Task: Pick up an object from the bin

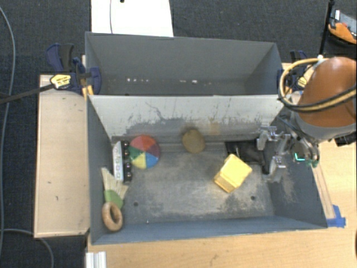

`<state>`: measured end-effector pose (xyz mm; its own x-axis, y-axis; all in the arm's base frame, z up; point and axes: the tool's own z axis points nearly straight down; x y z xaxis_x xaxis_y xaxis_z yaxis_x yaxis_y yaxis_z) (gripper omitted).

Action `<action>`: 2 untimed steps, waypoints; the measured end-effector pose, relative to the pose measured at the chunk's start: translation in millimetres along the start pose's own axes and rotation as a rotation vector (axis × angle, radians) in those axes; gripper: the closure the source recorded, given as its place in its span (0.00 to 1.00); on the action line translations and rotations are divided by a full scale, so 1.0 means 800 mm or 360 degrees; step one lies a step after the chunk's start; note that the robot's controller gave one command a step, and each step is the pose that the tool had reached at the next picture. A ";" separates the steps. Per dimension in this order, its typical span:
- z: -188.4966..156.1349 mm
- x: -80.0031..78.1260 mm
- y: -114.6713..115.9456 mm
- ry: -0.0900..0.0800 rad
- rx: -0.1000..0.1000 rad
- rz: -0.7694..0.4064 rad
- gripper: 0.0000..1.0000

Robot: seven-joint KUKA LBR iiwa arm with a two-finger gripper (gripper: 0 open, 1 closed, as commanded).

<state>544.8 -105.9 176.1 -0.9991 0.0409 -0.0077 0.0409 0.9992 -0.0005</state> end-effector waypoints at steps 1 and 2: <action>0.075 0.026 0.010 0.0006 -0.0002 0.0069 0.00; 0.100 0.032 0.017 0.0016 -0.0001 0.0090 0.00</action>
Offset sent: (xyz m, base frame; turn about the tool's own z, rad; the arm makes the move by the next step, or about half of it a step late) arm 0.0039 0.0424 -0.0785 0.0219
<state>520.0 -91.7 96.3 -0.9953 0.0972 0.0025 0.0972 0.9953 0.0002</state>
